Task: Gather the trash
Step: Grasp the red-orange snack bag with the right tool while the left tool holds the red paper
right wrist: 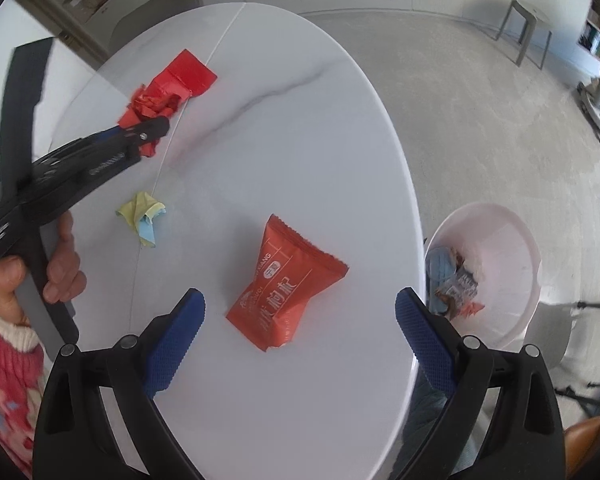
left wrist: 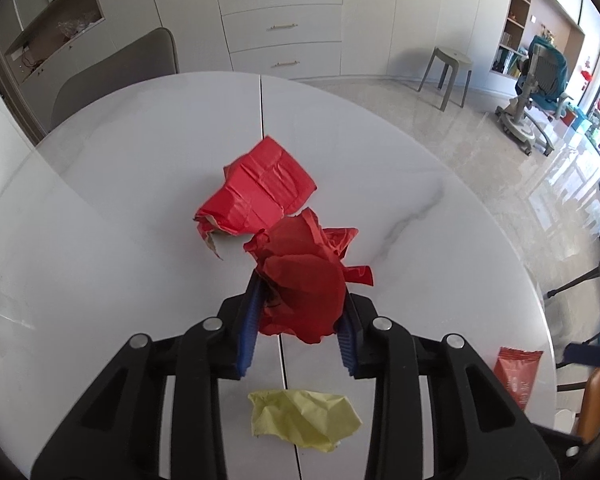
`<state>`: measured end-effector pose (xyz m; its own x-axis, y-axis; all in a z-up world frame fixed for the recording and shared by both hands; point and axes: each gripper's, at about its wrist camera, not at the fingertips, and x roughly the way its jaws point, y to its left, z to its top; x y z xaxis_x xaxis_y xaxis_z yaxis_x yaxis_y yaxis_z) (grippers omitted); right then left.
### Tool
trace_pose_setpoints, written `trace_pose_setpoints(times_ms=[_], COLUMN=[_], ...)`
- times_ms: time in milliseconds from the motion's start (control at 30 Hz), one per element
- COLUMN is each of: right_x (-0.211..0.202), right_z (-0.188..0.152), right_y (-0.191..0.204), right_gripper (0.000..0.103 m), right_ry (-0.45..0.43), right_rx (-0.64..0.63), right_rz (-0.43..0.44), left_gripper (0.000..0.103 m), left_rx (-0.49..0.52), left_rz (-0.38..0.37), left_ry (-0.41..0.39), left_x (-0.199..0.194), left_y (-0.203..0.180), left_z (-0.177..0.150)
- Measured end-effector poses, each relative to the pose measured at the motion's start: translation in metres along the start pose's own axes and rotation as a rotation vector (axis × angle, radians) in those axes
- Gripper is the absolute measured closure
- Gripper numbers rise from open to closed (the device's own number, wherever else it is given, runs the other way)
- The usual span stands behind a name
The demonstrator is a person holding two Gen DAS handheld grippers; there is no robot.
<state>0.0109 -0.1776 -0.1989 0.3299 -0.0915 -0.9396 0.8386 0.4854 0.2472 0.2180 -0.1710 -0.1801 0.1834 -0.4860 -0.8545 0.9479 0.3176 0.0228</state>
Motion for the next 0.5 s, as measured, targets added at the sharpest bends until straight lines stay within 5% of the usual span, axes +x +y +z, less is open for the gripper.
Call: trace_pose_setpoints(times_ms=[133,300,433,500], right_x=[0.006,0.013,0.022,0.023], right_z=[-0.006,-0.006,0.001,0.004], right_y=[0.006,0.01,0.012,0.016], right_gripper=[0.007,0.035,0.044,0.059], right_ry=[0.01,0.024,0.035,0.023], right_rx=[0.048,0.057,0.048,0.018], right_rz=[-0.037,-0.066,-0.077,-0.095], left_gripper=[0.07,0.07,0.07,0.07], left_rx=[-0.032,-0.06,-0.096,-0.114], left_rz=[-0.008,-0.026,-0.039,-0.039], left_ry=[-0.025,-0.044,-0.044,-0.044], left_x=[-0.021,-0.045,-0.056,-0.06], left_y=[0.003,0.005,0.012,0.016], left_z=[-0.001,-0.015,-0.029,-0.037])
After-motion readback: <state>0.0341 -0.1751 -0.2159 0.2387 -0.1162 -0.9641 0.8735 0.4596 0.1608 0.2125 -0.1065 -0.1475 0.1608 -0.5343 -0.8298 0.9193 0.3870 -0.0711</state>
